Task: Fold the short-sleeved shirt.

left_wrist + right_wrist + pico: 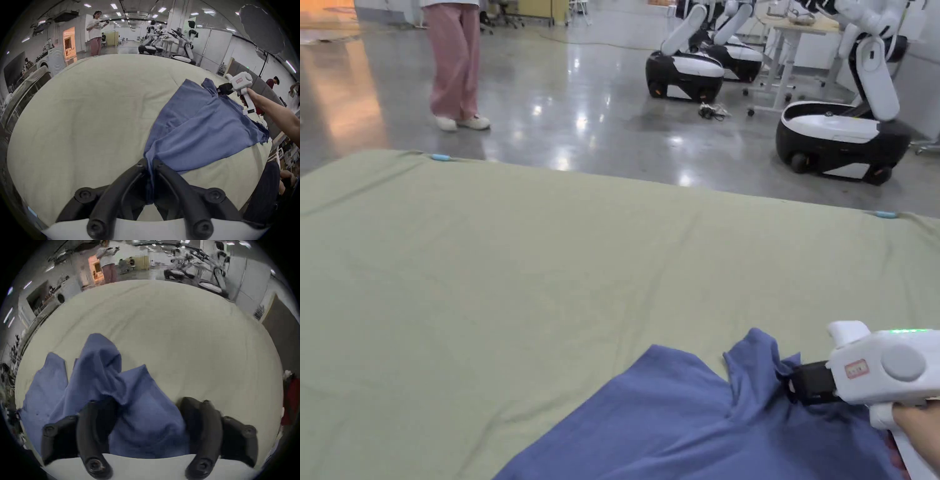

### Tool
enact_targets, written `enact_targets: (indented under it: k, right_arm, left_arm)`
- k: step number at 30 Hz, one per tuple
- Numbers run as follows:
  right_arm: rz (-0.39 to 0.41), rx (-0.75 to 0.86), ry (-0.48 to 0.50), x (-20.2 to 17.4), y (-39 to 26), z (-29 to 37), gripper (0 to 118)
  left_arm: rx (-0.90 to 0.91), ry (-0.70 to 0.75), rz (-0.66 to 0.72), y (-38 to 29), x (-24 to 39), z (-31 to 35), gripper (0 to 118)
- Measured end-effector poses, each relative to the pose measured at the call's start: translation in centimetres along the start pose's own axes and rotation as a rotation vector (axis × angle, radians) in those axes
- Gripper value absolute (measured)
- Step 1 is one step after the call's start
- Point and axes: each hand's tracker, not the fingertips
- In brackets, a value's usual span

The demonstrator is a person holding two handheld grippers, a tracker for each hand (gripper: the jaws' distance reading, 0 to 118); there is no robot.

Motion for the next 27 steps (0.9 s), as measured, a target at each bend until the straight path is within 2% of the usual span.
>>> enact_targets:
  k: [2,4,5,9,16,19,27]
  right_arm:
    - [0.013,0.012,-0.019,-0.7,-0.1,0.8,58]
    - [0.018,0.023,-0.033,-3.7,-1.4,3.9,21]
    - [0.037,0.033,-0.064,-4.5,-1.8,4.2,8]
    - [0.014,0.097,-0.048,-5.3,-2.9,6.7,8]
    - [-0.071,0.346,-0.004,-3.8,-4.9,21.5,8]
    - [-0.065,0.428,-0.018,-3.3,-5.4,28.1,8]
    - [-0.089,0.675,-0.024,-1.5,-3.7,42.4,8]
  left_arm:
    - [0.002,0.013,0.0,0.3,0.1,-0.2,5]
    - [0.015,0.025,0.013,0.0,-0.1,-0.7,5]
    - [0.016,0.026,0.03,0.1,-0.2,-0.9,5]
    - [0.029,0.004,0.084,-0.1,-0.7,-1.2,5]
    - [0.102,-0.005,0.084,2.7,-2.0,1.1,3]
    - [0.168,-0.052,0.093,6.3,-1.8,2.9,2]
    - [0.366,-0.024,-0.027,17.5,4.4,10.0,2]
